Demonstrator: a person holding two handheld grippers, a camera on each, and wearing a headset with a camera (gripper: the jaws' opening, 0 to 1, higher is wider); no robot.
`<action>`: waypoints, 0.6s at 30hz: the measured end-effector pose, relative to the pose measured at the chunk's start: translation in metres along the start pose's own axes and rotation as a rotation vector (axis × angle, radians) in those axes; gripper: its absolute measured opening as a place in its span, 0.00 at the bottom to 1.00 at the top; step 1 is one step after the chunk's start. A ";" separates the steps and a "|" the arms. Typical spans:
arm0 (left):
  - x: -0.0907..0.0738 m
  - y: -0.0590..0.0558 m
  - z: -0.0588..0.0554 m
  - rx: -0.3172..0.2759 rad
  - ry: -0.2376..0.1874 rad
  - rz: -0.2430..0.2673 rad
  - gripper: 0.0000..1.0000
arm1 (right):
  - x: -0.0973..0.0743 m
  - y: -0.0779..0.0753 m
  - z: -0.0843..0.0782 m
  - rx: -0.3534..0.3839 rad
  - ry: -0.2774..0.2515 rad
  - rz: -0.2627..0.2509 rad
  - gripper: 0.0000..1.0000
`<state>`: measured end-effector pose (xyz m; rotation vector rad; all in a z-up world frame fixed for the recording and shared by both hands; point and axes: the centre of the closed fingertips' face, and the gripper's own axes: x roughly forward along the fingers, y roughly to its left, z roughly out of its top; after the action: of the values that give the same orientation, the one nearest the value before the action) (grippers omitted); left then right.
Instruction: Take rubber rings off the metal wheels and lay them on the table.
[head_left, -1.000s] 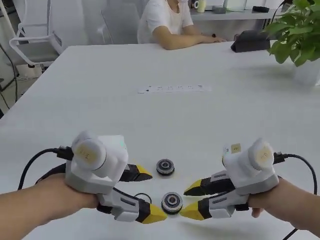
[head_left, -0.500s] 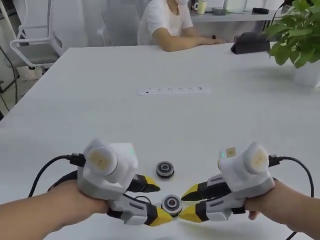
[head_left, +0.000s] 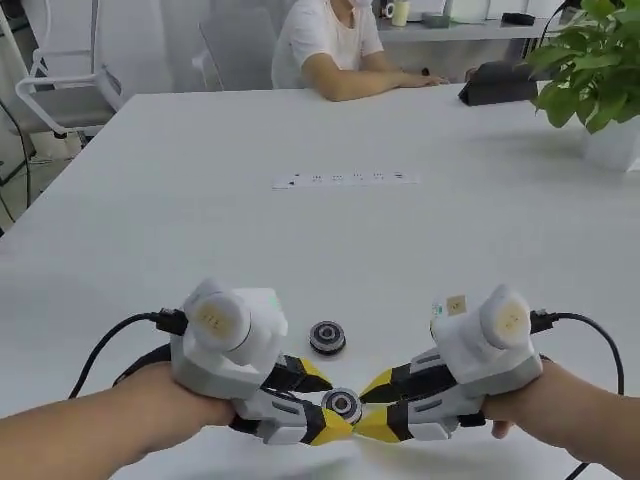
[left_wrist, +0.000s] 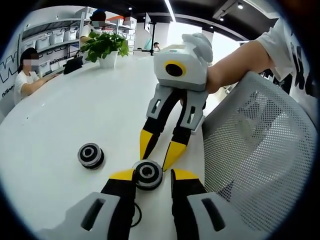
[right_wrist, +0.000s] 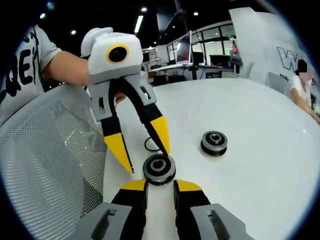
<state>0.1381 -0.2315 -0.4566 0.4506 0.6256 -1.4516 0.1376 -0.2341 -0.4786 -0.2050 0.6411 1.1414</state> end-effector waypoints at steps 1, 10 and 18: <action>0.001 0.000 -0.001 0.006 0.005 0.002 0.22 | 0.000 0.000 0.000 0.001 -0.001 0.000 0.18; 0.002 0.005 -0.002 0.005 -0.005 0.021 0.15 | 0.001 0.000 0.000 -0.001 -0.003 0.004 0.17; 0.004 0.008 -0.002 0.098 0.005 0.063 0.08 | 0.001 0.001 0.000 0.004 -0.006 0.003 0.17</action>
<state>0.1457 -0.2324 -0.4613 0.5454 0.5414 -1.4259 0.1371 -0.2330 -0.4788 -0.1971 0.6391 1.1431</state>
